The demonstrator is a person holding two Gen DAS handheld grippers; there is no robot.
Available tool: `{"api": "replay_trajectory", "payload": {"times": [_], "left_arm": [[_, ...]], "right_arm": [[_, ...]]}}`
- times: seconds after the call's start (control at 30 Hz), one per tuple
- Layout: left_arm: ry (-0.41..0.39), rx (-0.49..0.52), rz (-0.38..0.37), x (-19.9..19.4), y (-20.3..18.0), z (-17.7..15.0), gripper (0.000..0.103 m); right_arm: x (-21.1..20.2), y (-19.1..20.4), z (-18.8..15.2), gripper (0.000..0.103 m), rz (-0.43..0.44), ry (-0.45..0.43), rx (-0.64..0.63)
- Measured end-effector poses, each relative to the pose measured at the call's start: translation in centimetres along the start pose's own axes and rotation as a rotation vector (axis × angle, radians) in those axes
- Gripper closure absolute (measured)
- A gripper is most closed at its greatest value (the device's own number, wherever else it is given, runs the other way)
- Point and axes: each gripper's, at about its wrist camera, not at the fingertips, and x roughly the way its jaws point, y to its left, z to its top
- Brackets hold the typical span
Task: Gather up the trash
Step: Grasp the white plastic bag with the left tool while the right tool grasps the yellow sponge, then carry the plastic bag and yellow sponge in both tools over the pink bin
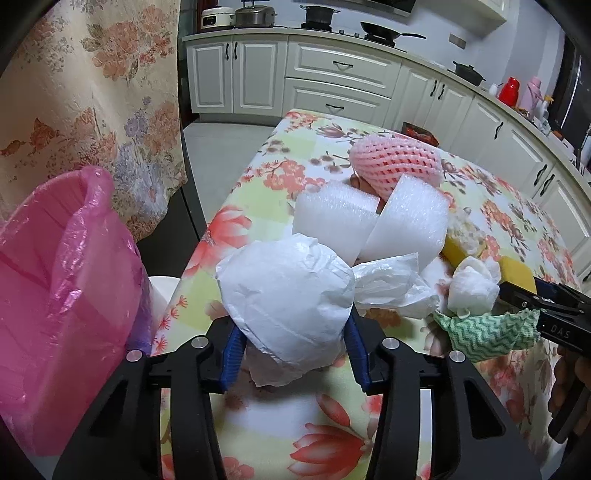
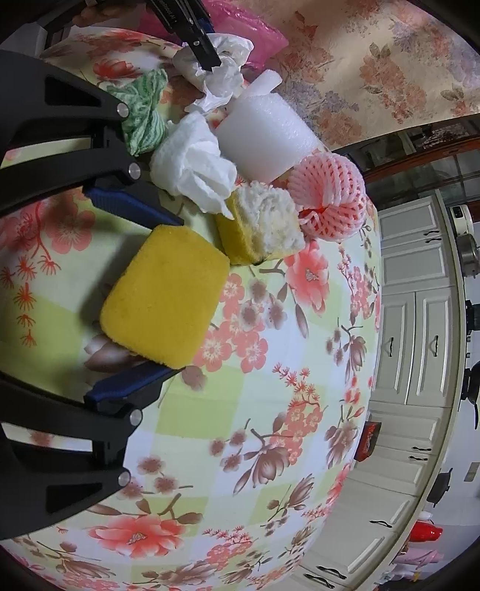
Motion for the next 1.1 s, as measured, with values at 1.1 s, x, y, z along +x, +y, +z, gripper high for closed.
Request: {"api": "replay_trajectory", "payload": {"times": [1.1], "left_arm": [[-0.293, -0.107, 0.064, -14.2, 6.8, 0.8, 0.059]], "right_arm": [[-10.8, 7.3, 3.4, 0.037, 0.046, -0.21, -0.114]]}}
